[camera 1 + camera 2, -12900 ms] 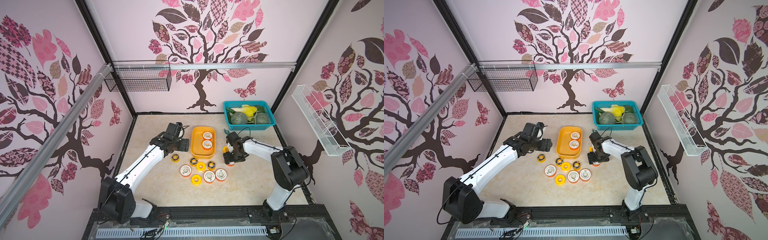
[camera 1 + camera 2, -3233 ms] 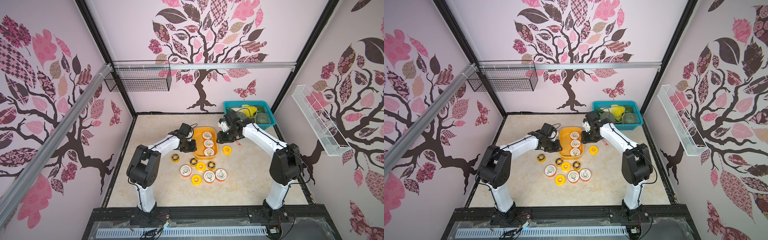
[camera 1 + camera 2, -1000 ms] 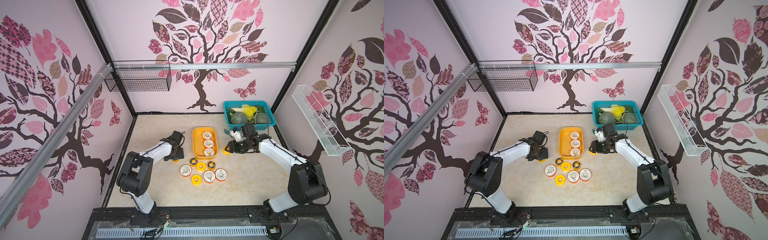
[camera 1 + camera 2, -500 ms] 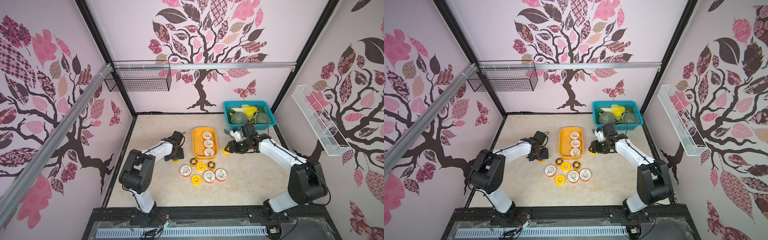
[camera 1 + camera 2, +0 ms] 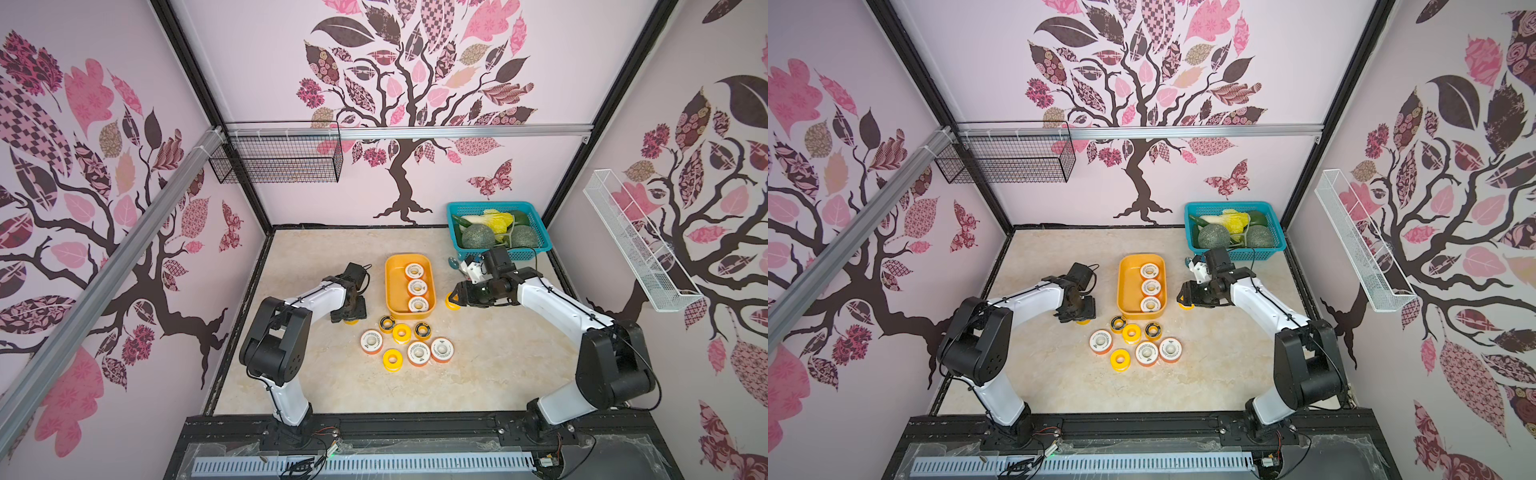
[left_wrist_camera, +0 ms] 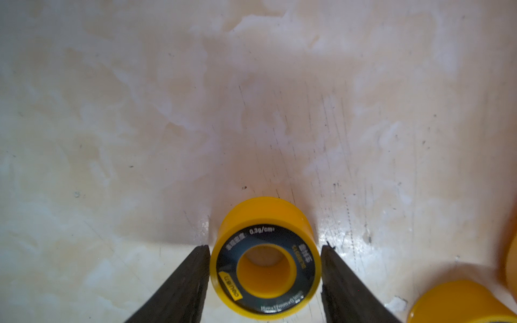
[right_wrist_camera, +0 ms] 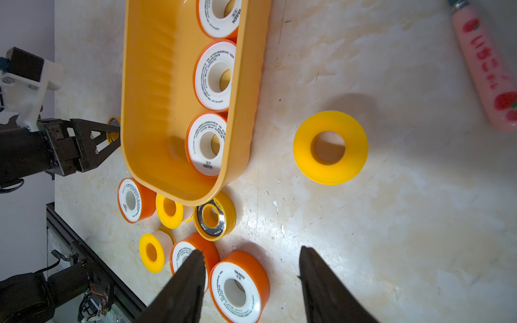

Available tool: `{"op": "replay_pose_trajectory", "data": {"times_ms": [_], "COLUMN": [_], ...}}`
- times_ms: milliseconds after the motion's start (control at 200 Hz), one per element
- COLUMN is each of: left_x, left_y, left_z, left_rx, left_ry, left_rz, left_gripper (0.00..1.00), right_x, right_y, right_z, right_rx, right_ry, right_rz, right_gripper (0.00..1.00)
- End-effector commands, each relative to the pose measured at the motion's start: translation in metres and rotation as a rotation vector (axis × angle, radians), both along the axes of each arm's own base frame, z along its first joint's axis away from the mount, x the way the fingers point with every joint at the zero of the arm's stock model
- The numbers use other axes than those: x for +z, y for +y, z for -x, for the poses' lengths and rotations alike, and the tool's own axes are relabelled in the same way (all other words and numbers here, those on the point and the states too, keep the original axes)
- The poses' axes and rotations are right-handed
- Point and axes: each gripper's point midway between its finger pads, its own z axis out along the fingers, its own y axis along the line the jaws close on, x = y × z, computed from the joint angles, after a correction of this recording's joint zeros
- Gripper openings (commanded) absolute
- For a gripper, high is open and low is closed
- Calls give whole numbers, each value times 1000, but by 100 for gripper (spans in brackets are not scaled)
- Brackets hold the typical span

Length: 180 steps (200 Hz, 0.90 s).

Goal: Put the sealing tape into the storage box
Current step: Pick up the sealing tape at the center of the board.

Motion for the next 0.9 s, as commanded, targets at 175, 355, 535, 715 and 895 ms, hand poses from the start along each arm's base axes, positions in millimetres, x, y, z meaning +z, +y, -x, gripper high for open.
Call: {"op": "replay_pose_trajectory", "data": {"times_ms": [175, 355, 535, 715, 895], "left_x": [6, 12, 19, 30, 43], "left_y": [1, 2, 2, 2, -2], "left_z": [-8, -8, -9, -10, -12], "left_rx": [3, 2, 2, -1, -16], "left_ry": [-23, -38, -49, -68, -86], "left_rz": [-6, -10, -7, 2, 16], "left_gripper": [53, 50, 50, 51, 51], "right_x": [-2, 3, 2, -4, -19], "right_y": [5, 19, 35, 44, 56], "right_z": [-6, -9, -24, -53, -75], "right_rx": [7, 49, 75, 56, 61], "right_ry": [12, 23, 43, 56, 89], "right_rz": [-23, -95, -141, -139, -136], "right_gripper": [59, 58, 53, 41, 37]}}
